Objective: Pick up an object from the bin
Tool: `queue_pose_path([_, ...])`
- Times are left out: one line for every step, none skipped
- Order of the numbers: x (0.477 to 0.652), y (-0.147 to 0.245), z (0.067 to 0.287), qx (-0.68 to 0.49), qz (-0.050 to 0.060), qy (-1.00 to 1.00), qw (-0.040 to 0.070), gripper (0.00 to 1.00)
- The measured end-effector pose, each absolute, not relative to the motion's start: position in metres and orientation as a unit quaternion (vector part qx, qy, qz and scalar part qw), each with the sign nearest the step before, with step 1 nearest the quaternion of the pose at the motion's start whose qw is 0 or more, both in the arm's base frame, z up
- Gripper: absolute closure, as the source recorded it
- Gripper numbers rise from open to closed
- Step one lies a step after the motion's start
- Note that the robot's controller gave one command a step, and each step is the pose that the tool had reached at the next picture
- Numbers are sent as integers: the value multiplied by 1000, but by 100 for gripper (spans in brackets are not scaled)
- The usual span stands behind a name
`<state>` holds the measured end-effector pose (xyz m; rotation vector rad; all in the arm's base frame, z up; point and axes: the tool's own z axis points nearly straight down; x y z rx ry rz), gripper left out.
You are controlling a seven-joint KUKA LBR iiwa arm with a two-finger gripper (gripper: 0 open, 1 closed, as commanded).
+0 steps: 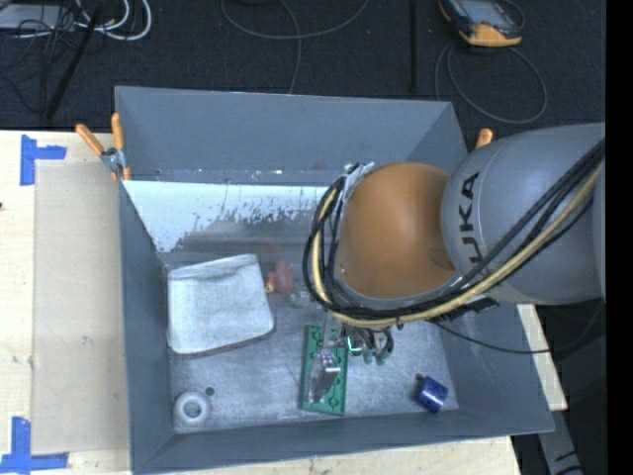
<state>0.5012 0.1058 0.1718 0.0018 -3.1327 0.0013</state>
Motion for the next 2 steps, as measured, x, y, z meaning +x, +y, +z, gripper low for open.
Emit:
queue_pose_path([541, 48, 80, -51, 0, -999, 2, 0])
queue_pose_path([541, 49, 84, -49, 0, -999, 1, 100])
